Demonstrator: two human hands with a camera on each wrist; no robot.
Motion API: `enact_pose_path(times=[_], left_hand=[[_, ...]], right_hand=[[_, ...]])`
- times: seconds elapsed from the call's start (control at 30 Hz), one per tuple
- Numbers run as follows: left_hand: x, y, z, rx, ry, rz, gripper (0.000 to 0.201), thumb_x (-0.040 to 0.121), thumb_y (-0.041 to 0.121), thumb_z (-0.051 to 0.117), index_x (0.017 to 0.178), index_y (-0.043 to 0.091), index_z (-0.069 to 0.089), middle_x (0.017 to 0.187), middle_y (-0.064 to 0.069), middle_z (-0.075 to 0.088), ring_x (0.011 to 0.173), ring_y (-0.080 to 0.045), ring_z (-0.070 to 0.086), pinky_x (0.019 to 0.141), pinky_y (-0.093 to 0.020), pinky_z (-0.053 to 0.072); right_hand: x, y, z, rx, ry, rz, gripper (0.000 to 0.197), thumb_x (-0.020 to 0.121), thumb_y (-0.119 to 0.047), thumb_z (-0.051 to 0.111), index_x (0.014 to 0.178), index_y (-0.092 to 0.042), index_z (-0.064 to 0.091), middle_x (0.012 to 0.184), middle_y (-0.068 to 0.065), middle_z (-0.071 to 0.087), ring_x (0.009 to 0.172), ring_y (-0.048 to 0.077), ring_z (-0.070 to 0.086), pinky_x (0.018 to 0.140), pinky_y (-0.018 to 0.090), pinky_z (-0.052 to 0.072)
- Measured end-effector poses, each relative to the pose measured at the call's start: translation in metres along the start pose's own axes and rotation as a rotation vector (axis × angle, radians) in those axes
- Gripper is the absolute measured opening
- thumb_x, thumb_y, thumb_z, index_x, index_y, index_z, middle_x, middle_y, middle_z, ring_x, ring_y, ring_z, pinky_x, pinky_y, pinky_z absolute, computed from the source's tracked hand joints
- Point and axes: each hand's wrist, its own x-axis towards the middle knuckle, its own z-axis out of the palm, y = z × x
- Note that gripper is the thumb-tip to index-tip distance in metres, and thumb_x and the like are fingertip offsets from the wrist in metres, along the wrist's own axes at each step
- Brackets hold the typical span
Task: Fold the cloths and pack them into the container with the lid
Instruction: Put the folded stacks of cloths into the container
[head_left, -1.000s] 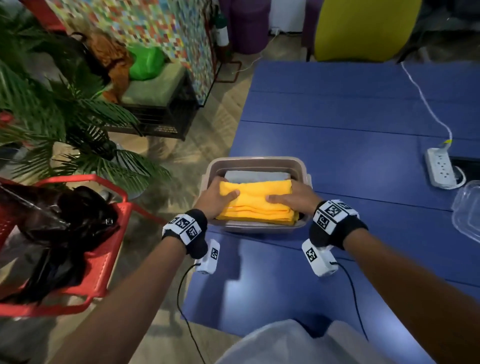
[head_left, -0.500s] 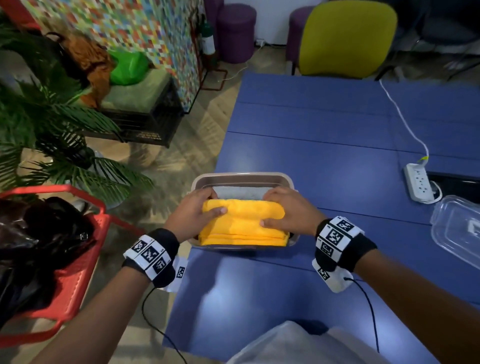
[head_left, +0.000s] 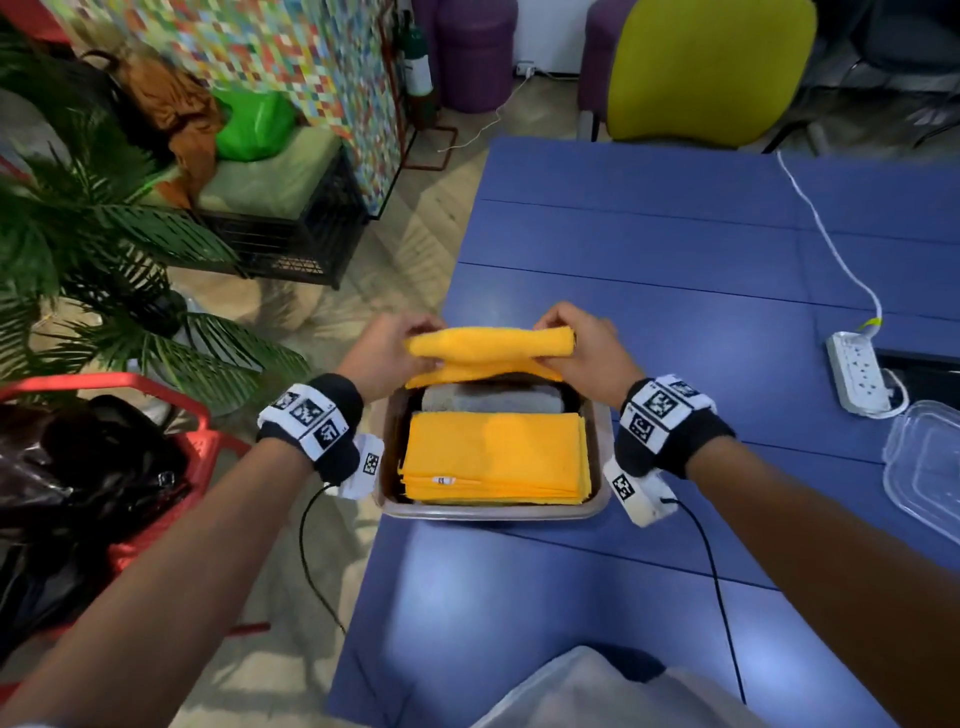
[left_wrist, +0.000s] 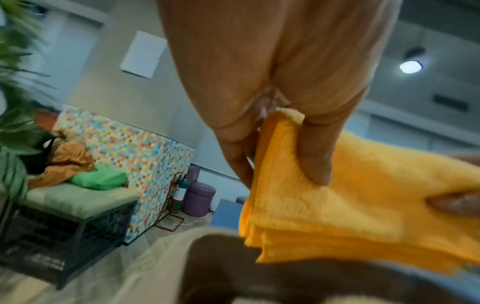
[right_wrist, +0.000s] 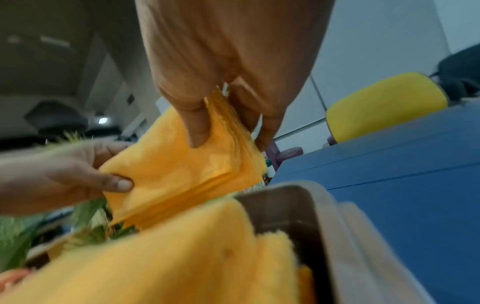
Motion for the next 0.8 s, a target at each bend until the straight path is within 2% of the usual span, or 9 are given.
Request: enact_pose_path(times=[0.07, 0.13, 0.27, 0.37, 0.47, 0.57, 0.63, 0.73, 0.8], left_hand=[[-0.005, -0.009, 0.013, 0.194, -0.096, 0.052, 0.031, 0.074, 0.004, 0.075, 0.099, 0.018, 0.064, 0.098, 0.003, 0.064, 0.093, -0.018, 0.06, 0.071, -0.018, 0.038], [-0.011, -0.017, 0.021, 0.289, -0.189, 0.021, 0.029, 0.078, 0.009, 0.074, 0.102, 0.018, 0.061, 0.101, 0.0, 0.064, 0.094, -0.02, 0.059, 0.072, -0.025, 0.038], [-0.012, -0.025, 0.011, 0.007, -0.07, -0.115, 0.021, 0.089, 0.019, 0.067, 0.105, 0.017, 0.053, 0.087, 0.002, 0.058, 0.076, -0.013, 0.054, 0.062, -0.028, 0.039], [-0.008, -0.026, 0.007, -0.038, -0.101, -0.173, 0.025, 0.093, 0.024, 0.063, 0.11, 0.017, 0.047, 0.083, -0.005, 0.055, 0.067, -0.016, 0.05, 0.058, -0.03, 0.041], [-0.008, -0.026, 0.02, 0.191, -0.213, -0.222, 0.029, 0.095, 0.026, 0.059, 0.117, 0.019, 0.042, 0.083, -0.01, 0.057, 0.073, -0.024, 0.055, 0.057, -0.03, 0.04], [-0.007, -0.021, 0.033, 0.395, -0.249, -0.181, 0.036, 0.092, 0.022, 0.061, 0.122, 0.022, 0.04, 0.096, -0.015, 0.06, 0.088, -0.033, 0.06, 0.068, -0.037, 0.048], [-0.007, -0.015, 0.038, 0.546, -0.227, -0.152, 0.042, 0.088, 0.025, 0.064, 0.12, 0.024, 0.037, 0.102, -0.016, 0.063, 0.089, -0.037, 0.062, 0.068, -0.04, 0.051], [-0.01, -0.004, 0.039, 0.857, -0.101, -0.138, 0.055, 0.081, 0.038, 0.071, 0.12, 0.022, 0.035, 0.107, -0.012, 0.057, 0.081, -0.037, 0.063, 0.058, -0.038, 0.046], [-0.011, 0.001, 0.034, 0.834, -0.025, -0.055, 0.05, 0.079, 0.038, 0.075, 0.115, 0.02, 0.044, 0.109, -0.008, 0.05, 0.088, -0.031, 0.059, 0.059, -0.035, 0.044]], right_hand=[[-0.003, 0.012, 0.008, -0.087, -0.142, -0.019, 0.029, 0.079, -0.005, 0.069, 0.087, -0.028, 0.053, 0.09, -0.002, 0.064, 0.084, 0.019, 0.061, 0.07, 0.035, 0.049], [-0.009, 0.024, 0.014, -0.118, -0.28, 0.013, 0.025, 0.084, -0.011, 0.067, 0.097, -0.025, 0.051, 0.088, 0.0, 0.061, 0.08, 0.018, 0.058, 0.069, 0.036, 0.048], [-0.013, 0.031, 0.012, 0.089, -0.141, 0.074, 0.026, 0.092, -0.02, 0.061, 0.112, -0.028, 0.046, 0.091, 0.012, 0.058, 0.077, 0.022, 0.058, 0.067, 0.04, 0.051], [-0.01, 0.036, 0.013, 0.06, -0.203, 0.101, 0.035, 0.093, -0.027, 0.06, 0.12, -0.039, 0.042, 0.083, 0.027, 0.059, 0.072, 0.031, 0.059, 0.066, 0.043, 0.053], [-0.009, 0.039, 0.019, -0.157, -0.305, 0.164, 0.031, 0.093, -0.03, 0.058, 0.119, -0.039, 0.045, 0.084, 0.014, 0.06, 0.089, 0.026, 0.055, 0.075, 0.039, 0.051], [-0.006, 0.038, 0.024, -0.361, -0.346, 0.147, 0.031, 0.091, -0.028, 0.058, 0.122, -0.026, 0.05, 0.101, 0.008, 0.057, 0.098, 0.025, 0.052, 0.075, 0.033, 0.045], [-0.005, 0.033, 0.028, -0.505, -0.344, 0.122, 0.036, 0.088, -0.033, 0.059, 0.121, -0.026, 0.046, 0.108, 0.009, 0.058, 0.092, 0.027, 0.056, 0.069, 0.033, 0.047], [-0.004, 0.019, 0.029, -0.854, -0.229, 0.079, 0.047, 0.083, -0.038, 0.063, 0.12, -0.021, 0.04, 0.091, 0.006, 0.059, 0.075, 0.027, 0.056, 0.053, 0.029, 0.035], [-0.002, 0.008, 0.022, -0.895, -0.128, 0.025, 0.043, 0.079, -0.036, 0.066, 0.111, -0.019, 0.042, 0.088, 0.002, 0.052, 0.077, 0.025, 0.053, 0.051, 0.029, 0.033]])
